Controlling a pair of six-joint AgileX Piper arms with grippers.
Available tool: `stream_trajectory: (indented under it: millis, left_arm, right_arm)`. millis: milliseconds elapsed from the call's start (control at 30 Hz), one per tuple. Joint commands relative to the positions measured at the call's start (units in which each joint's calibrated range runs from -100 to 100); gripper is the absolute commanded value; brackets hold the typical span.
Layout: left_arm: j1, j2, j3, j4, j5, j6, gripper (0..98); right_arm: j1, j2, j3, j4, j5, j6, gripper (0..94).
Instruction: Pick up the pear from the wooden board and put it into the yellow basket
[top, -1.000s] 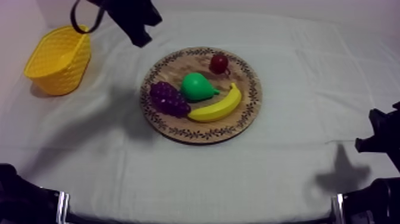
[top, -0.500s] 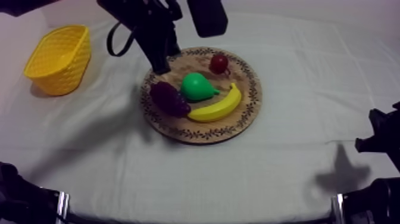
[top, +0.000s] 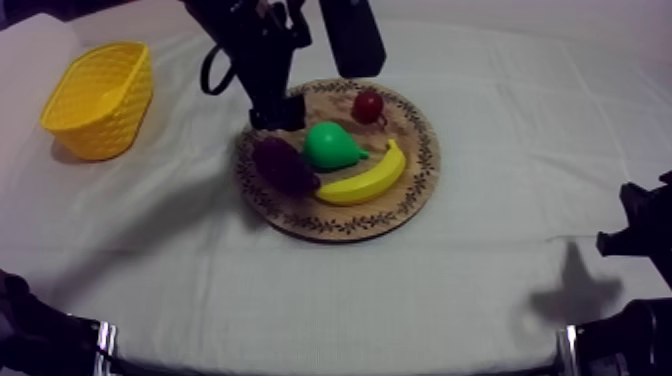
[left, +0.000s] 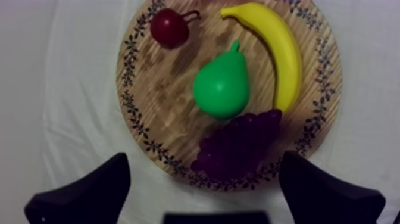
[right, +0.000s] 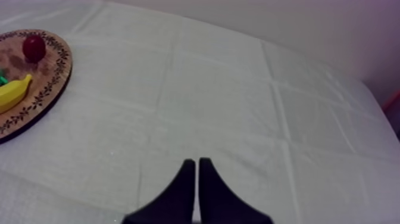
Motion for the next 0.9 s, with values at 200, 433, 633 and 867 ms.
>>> stream_trajectory:
  millis: [200, 433, 633, 867]
  left_arm:
    - [-0.03, 7.22, -1.6, 0.36, -1.1, -0.75, 96.9]
    - [0.28, 13.79, -4.35, 0.85, -1.68, -1.32, 96.8]
    - [0.3, 18.67, -8.12, 1.14, -1.26, -1.87, 96.4]
    - [0.21, 24.1, -13.05, 1.72, 0.02, -2.91, 95.3]
  right_arm:
    - [-0.02, -0.01, -0.01, 0.0, 0.0, -0.06, 0.3]
    - [-0.02, -0.01, -0.01, 0.0, 0.0, -0.06, 0.3]
    - [-0.02, -0.01, -0.01, 0.0, 0.0, -0.06, 0.3]
    - [-0.02, -0.01, -0.01, 0.0, 0.0, -0.06, 0.3]
